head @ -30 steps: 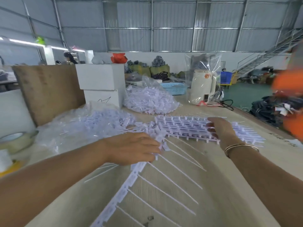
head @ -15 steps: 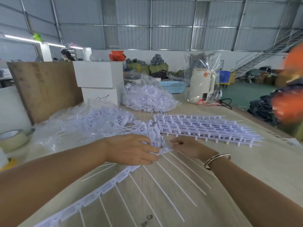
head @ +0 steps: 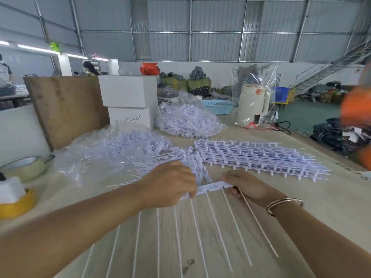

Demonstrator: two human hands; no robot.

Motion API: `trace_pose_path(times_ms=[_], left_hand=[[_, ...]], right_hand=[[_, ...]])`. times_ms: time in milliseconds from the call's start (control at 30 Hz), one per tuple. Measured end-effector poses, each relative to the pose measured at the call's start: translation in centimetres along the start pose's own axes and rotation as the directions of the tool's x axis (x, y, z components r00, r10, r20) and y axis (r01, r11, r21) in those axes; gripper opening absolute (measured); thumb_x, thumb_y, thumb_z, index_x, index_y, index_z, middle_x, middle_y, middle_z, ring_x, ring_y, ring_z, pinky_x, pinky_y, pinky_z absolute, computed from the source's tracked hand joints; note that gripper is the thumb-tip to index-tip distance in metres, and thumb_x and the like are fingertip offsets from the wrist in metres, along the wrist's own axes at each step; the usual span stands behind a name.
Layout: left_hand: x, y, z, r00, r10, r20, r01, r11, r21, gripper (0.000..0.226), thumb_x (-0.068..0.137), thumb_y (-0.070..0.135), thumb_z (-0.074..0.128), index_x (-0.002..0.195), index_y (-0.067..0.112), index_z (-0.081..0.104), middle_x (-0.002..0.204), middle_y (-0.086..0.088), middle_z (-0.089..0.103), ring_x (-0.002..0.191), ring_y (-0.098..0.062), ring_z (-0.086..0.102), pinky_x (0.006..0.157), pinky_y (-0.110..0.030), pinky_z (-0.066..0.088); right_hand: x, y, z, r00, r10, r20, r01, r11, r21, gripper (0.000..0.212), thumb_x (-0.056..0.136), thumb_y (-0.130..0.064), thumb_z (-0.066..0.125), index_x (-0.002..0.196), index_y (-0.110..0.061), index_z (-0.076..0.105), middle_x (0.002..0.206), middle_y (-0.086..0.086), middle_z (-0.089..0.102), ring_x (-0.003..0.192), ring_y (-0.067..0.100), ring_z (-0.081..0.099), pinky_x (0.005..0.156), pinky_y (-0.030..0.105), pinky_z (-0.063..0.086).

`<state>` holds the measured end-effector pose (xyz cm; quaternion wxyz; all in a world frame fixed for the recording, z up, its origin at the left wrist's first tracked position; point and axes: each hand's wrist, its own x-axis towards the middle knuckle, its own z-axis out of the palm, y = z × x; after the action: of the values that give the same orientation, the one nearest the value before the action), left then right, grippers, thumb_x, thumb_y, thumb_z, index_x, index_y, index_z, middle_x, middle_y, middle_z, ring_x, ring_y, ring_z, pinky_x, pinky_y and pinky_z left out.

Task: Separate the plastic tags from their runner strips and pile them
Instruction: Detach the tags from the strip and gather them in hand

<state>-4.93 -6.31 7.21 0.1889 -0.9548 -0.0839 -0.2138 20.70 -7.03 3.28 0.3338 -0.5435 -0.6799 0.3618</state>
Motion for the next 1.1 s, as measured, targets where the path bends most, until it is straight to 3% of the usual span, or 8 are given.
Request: trace_pose_path(times_ms=[67, 133, 200, 300, 567, 767, 1000, 1100], left_hand=[[1.3, 1.7, 1.2, 0.945, -0.327, -0.01, 0.323, 0.939, -0.117, 0.029, 0.077, 0.007, 0.047, 0.091, 0.021, 0.068, 0.09, 0.006, 0.066, 0.084, -0.016, 0.059, 0.076, -0.027, 0.038], [2.2, 2.7, 2.7, 0.777, -0.628, 0.051, 0.622, 0.752, -0.22, 0.024, 0.092, 0.028, 0.045, 0.111, 0.021, 0.058, 0.107, 0.006, 0.064, 0.097, -0.014, 0.058, 0.084, -0.031, 0.043], [2.5, 3.2, 4.0, 0.661, -0.734, 0.156, 0.743, 0.609, -0.277, 0.033, 0.091, 0.042, 0.052, 0.118, 0.025, 0.049, 0.112, 0.008, 0.062, 0.101, -0.012, 0.059, 0.087, -0.032, 0.046], [1.7, 3.3, 4.8, 0.635, -0.731, 0.248, 0.744, 0.494, -0.449, 0.033, 0.087, 0.038, 0.06, 0.115, 0.029, 0.044, 0.093, 0.011, 0.06, 0.086, -0.01, 0.059, 0.077, -0.034, 0.049], [0.9, 3.1, 5.6, 0.707, -0.674, 0.216, 0.693, 0.596, -0.406, 0.026, 0.082, 0.021, 0.06, 0.105, 0.03, 0.051, 0.088, 0.008, 0.06, 0.076, -0.014, 0.058, 0.066, -0.034, 0.049], [-0.1, 1.9, 6.2, 0.756, -0.637, 0.154, 0.653, 0.713, -0.255, 0.018, 0.081, 0.03, 0.057, 0.099, 0.03, 0.056, 0.086, 0.008, 0.062, 0.075, -0.012, 0.055, 0.06, -0.026, 0.036], [-0.2, 1.4, 5.7, 0.805, -0.566, 0.18, 0.594, 0.761, -0.262, 0.025, 0.084, 0.037, 0.053, 0.102, 0.021, 0.062, 0.094, 0.009, 0.057, 0.09, -0.01, 0.051, 0.079, -0.03, 0.041], [-1.1, 0.5, 3.8, 0.651, -0.758, 0.038, 0.716, 0.596, -0.364, 0.024, 0.077, 0.025, 0.042, 0.083, 0.023, 0.065, 0.084, 0.009, 0.063, 0.078, -0.009, 0.055, 0.068, -0.027, 0.041]], right_hand=[[0.1, -0.6, 0.9, 0.999, -0.038, 0.001, 0.038, 0.998, 0.052, 0.041, 0.096, -0.021, 0.048, 0.056, -0.015, 0.047, 0.048, -0.003, 0.046, 0.046, 0.012, 0.038, 0.052, 0.023, 0.032], [0.3, -1.3, 2.0, 0.997, -0.073, -0.007, 0.073, 0.99, 0.122, 0.042, 0.094, -0.027, 0.052, 0.054, -0.016, 0.048, 0.047, -0.001, 0.046, 0.044, 0.01, 0.038, 0.048, 0.019, 0.033], [0.5, -1.4, 2.8, 0.994, -0.095, -0.053, 0.103, 0.978, 0.179, 0.044, 0.093, -0.029, 0.054, 0.051, -0.017, 0.048, 0.044, 0.0, 0.045, 0.041, 0.01, 0.037, 0.045, 0.017, 0.032], [0.5, -1.2, 3.7, 0.989, -0.1, -0.105, 0.122, 0.964, 0.235, 0.045, 0.091, -0.027, 0.056, 0.048, -0.016, 0.047, 0.041, 0.001, 0.043, 0.038, 0.01, 0.036, 0.044, 0.018, 0.031], [1.2, 0.0, 3.4, 0.994, 0.047, -0.099, 0.01, 0.86, 0.511, 0.022, 0.085, 0.001, 0.042, 0.074, -0.007, 0.059, 0.063, 0.008, 0.051, 0.054, 0.018, 0.046, 0.052, 0.027, 0.035], [0.3, 0.2, 2.6, 0.958, -0.212, 0.193, 0.174, 0.965, 0.198, 0.046, 0.084, 0.016, 0.049, 0.111, -0.019, 0.054, 0.091, 0.006, 0.06, 0.083, 0.014, 0.055, 0.073, 0.021, 0.044], [0.4, 0.6, 2.9, 0.965, -0.22, 0.141, 0.179, 0.95, 0.254, 0.028, 0.083, 0.005, 0.061, 0.105, -0.013, 0.067, 0.102, 0.007, 0.069, 0.093, 0.009, 0.062, 0.084, 0.019, 0.047], [0.3, 0.8, 2.7, 0.975, -0.192, 0.115, 0.158, 0.953, 0.258, 0.029, 0.082, 0.005, 0.063, 0.085, -0.022, 0.075, 0.085, -0.006, 0.072, 0.081, 0.003, 0.063, 0.076, 0.017, 0.047]])
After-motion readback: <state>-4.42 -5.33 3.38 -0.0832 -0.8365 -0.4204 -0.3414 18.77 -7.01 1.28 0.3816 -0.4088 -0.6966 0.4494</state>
